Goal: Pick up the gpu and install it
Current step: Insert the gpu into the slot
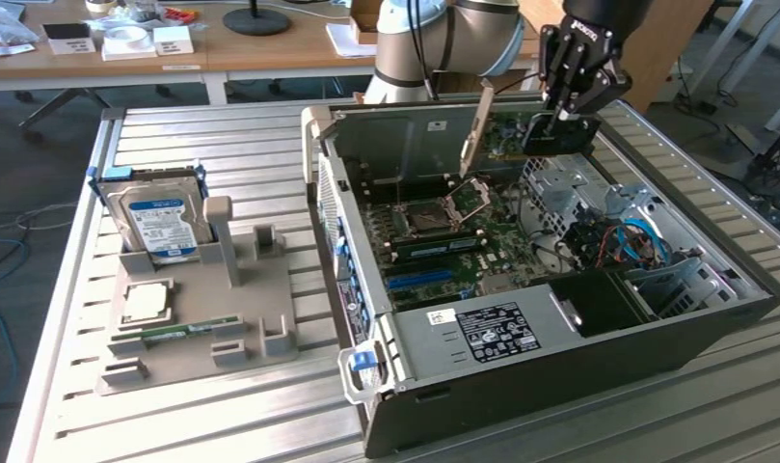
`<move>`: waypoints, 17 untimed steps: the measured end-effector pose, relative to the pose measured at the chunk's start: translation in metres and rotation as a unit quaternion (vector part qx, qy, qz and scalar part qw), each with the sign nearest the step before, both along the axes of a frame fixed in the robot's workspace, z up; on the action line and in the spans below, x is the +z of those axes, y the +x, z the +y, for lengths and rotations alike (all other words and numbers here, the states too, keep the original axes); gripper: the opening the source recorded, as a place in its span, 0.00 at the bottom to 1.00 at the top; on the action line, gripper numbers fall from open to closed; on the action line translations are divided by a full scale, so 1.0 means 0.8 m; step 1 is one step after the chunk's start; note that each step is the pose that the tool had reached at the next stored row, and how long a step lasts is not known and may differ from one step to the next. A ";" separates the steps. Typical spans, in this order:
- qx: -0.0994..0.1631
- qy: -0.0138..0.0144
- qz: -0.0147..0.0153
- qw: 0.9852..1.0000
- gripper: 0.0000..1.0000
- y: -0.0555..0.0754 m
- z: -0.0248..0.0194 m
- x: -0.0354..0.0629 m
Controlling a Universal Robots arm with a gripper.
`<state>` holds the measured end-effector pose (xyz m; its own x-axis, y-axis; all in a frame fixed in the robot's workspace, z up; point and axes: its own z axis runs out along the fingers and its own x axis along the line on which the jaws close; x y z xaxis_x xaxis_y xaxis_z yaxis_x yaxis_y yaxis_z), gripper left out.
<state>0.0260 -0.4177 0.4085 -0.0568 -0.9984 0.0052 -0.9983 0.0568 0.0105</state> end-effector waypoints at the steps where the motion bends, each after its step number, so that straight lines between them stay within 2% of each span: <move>1: 0.000 0.000 0.000 1.000 0.27 0.000 0.0000 0.000; 17: 0.002 0.000 -0.002 1.000 0.27 -0.010 0.0000 -0.005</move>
